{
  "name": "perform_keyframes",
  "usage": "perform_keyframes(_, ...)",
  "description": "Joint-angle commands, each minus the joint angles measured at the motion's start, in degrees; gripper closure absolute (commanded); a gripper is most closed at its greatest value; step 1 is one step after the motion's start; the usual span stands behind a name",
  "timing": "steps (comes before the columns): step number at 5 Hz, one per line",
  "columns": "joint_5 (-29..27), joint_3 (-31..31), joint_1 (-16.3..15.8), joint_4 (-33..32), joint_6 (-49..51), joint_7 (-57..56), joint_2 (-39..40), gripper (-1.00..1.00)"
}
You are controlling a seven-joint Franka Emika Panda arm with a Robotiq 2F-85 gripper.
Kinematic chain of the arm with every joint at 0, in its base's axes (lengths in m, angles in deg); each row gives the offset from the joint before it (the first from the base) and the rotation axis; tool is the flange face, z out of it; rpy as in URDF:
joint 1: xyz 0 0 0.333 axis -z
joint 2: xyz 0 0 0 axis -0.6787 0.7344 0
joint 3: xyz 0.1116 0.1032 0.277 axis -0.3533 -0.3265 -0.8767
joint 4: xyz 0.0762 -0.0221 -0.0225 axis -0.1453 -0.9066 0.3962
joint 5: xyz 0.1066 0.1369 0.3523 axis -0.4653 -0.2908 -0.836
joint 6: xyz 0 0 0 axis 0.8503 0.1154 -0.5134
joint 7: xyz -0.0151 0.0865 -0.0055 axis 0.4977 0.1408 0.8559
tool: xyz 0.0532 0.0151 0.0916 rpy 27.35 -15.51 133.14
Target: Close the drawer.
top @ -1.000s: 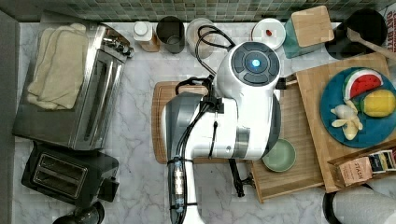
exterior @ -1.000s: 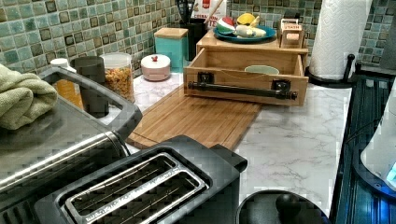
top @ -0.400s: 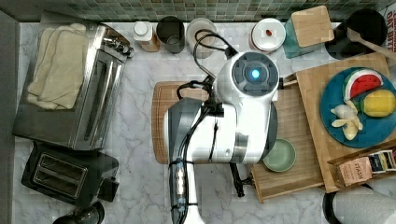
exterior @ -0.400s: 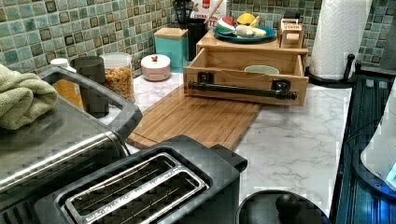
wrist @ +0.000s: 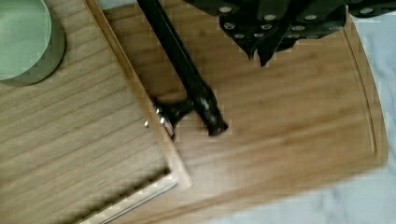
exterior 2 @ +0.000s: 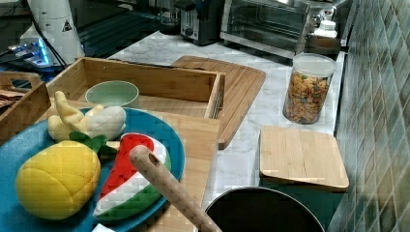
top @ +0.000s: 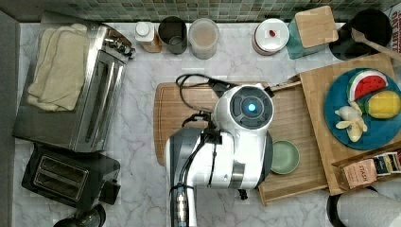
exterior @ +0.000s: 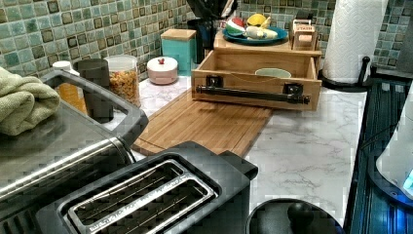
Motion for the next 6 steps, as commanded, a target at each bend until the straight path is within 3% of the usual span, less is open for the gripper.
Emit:
perform_keyframes(1,6.6,-4.4,-5.6,-16.6,-14.2,-10.4,-7.5,1.0)
perform_keyframes(2,9.4,-4.3,-5.3,-21.0,-17.4,-14.1,-7.8,1.0)
perform_keyframes(6,16.9,1.5,-2.8,-27.1,-26.1,-22.0,-3.7,1.0)
